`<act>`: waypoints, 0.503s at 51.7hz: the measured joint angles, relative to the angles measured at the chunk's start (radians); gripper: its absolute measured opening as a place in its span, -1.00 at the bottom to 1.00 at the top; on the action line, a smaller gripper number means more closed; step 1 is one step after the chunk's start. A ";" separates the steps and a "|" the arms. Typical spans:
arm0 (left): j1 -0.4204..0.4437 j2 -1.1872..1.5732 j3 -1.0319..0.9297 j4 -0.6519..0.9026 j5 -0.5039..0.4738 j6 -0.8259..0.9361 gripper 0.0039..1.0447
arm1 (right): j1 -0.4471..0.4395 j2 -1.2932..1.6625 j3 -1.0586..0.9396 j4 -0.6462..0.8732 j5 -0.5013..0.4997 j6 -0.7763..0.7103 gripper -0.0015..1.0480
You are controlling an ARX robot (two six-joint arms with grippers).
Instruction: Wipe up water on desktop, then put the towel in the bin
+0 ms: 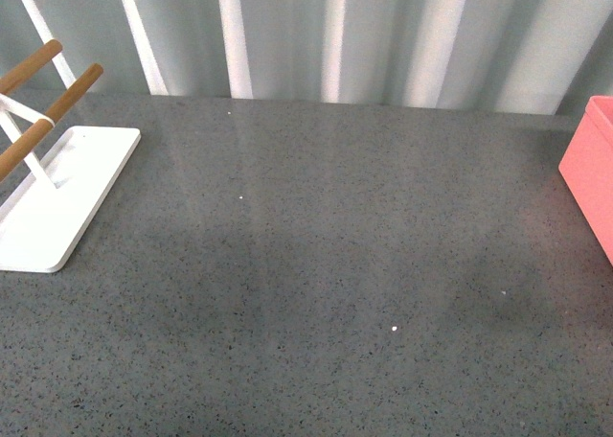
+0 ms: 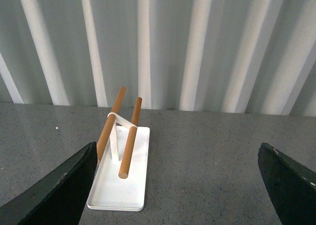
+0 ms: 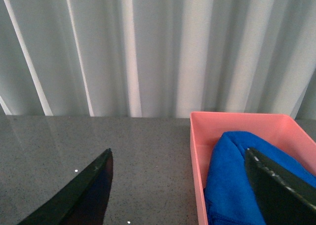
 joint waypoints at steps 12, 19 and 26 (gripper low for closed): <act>0.000 0.000 0.000 0.000 0.000 0.000 0.88 | 0.000 0.000 0.000 0.000 0.000 0.002 0.86; 0.000 0.000 0.000 0.000 0.000 0.000 0.88 | 0.000 0.000 0.000 0.000 0.000 0.002 0.87; 0.000 0.000 0.000 0.000 0.000 0.000 0.88 | 0.000 0.000 0.000 -0.001 0.000 0.002 0.87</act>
